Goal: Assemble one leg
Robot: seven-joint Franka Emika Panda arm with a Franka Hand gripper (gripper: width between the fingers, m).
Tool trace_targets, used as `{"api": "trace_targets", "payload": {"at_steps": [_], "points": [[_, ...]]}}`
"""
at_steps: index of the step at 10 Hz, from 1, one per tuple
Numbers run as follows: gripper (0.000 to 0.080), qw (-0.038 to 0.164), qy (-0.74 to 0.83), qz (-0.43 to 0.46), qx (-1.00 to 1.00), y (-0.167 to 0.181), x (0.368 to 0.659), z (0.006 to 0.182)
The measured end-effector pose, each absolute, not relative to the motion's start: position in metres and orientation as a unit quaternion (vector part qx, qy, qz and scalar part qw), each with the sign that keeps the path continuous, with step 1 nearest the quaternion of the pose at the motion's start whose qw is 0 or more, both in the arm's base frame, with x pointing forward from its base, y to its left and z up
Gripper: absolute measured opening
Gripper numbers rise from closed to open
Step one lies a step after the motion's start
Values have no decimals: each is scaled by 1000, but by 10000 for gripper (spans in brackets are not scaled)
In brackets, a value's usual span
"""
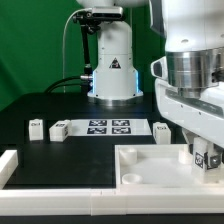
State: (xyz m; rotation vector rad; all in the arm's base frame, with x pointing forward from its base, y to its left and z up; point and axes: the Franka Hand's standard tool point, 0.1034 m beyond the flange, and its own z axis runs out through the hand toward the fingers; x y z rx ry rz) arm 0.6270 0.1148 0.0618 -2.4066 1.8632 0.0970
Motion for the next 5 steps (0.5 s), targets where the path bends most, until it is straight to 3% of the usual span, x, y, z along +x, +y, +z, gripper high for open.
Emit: {"api": "trace_targets", "payload": {"at_steps": [2, 4, 5], "points": [[291, 48, 667, 35, -743, 115, 628, 62], [516, 47, 664, 36, -746, 116, 627, 61], [516, 47, 663, 36, -746, 116, 627, 61]]}}
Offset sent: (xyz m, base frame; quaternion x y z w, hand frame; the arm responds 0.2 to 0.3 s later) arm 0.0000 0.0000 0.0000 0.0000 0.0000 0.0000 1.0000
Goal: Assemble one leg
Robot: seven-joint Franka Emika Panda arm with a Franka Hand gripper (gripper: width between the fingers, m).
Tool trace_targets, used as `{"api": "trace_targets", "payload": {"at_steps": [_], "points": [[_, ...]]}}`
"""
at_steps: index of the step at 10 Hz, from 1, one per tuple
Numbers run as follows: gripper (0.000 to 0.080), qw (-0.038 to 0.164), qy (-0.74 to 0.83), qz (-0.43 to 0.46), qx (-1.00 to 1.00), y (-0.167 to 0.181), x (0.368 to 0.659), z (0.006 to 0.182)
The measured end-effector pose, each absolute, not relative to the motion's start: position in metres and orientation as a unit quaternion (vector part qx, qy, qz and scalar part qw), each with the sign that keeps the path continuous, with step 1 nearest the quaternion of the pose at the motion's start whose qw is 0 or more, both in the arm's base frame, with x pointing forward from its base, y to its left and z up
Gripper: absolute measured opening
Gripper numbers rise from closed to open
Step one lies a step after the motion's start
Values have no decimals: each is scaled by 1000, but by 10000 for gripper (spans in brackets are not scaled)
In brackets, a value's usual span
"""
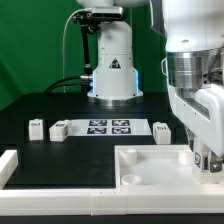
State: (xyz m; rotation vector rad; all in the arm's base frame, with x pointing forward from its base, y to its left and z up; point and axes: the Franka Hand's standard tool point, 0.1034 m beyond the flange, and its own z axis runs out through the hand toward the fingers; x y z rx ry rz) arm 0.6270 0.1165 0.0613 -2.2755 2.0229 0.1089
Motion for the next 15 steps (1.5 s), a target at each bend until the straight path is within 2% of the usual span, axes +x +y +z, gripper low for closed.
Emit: {"api": "trace_targets", "payload": {"at_steps": [1, 2, 4, 9, 15], "points": [[625, 47, 657, 37, -752, 121, 625, 60], [642, 47, 636, 36, -770, 125, 624, 60], [649, 47, 588, 32, -807, 130, 623, 60], [649, 49, 325, 17, -944, 123, 625, 62], [649, 39, 43, 1, -998, 119, 626, 61]]}}
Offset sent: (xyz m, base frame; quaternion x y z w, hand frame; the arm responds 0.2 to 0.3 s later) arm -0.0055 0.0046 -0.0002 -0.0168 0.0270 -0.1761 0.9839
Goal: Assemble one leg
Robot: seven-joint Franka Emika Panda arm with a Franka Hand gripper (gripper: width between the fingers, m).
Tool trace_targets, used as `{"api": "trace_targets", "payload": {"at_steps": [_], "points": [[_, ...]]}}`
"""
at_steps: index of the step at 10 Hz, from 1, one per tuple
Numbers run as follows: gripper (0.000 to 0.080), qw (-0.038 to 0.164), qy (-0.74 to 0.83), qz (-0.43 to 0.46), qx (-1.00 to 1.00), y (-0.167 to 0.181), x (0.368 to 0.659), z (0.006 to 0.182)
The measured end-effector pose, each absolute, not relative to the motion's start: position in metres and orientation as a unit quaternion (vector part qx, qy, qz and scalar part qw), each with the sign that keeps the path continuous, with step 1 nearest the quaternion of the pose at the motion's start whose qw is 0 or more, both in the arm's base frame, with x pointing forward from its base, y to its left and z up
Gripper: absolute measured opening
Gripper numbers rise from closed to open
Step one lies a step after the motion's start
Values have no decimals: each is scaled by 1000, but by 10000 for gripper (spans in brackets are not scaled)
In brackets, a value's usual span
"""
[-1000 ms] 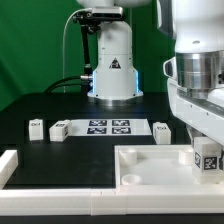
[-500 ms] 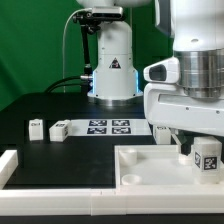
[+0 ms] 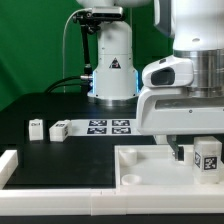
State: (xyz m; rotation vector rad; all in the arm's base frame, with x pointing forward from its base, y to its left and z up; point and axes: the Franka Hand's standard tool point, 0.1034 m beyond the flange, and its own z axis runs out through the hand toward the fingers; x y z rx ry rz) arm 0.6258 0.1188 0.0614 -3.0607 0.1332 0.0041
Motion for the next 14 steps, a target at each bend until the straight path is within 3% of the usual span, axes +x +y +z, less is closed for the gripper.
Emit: {"api": "trace_targets", "payload": {"at_steps": [2, 5, 6, 7, 8, 11, 14], "points": [[649, 30, -69, -3, -997, 112, 627, 61], [622, 31, -49, -2, -998, 112, 626, 61], [422, 30, -33, -2, -999, 112, 626, 61], [422, 30, -33, -2, -999, 112, 626, 61], [286, 31, -14, -1, -999, 112, 626, 61], [287, 32, 157, 4, -987, 113, 626, 61], [288, 8, 333, 4, -943, 98, 623, 62]]}}
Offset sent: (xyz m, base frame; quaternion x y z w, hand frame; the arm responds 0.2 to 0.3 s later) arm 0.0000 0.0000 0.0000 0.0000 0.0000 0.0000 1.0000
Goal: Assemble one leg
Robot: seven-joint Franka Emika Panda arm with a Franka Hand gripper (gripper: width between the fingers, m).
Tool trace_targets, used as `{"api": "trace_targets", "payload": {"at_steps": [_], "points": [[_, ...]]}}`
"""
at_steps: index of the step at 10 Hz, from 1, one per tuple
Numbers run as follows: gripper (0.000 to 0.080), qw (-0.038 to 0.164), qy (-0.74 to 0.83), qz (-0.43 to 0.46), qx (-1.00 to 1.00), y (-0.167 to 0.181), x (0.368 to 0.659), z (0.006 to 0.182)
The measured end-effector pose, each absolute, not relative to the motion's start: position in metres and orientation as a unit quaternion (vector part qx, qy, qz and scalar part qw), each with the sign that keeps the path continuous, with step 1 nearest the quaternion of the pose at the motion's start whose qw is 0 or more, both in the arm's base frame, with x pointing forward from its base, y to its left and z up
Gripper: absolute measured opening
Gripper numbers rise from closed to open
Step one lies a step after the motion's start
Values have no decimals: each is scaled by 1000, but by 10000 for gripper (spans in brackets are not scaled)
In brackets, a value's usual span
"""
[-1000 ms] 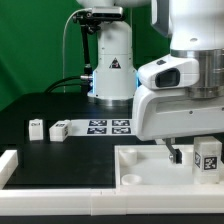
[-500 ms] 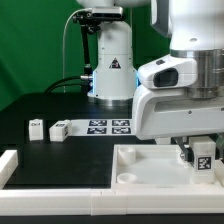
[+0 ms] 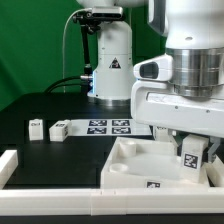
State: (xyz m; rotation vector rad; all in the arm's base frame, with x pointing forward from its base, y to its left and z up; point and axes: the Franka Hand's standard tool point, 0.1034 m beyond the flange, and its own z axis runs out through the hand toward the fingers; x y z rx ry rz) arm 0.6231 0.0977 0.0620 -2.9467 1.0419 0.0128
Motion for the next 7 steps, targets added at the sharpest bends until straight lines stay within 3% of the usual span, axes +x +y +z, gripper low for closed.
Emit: {"api": "trace_targets", "payload": {"at_steps": [3, 5, 6, 7], "points": [[294, -17, 437, 0, -899, 81, 620, 63], [311, -21, 458, 1, -889, 79, 619, 62], [497, -21, 457, 1, -889, 79, 619, 62], [615, -21, 457, 1, -889, 79, 619, 61]]}}
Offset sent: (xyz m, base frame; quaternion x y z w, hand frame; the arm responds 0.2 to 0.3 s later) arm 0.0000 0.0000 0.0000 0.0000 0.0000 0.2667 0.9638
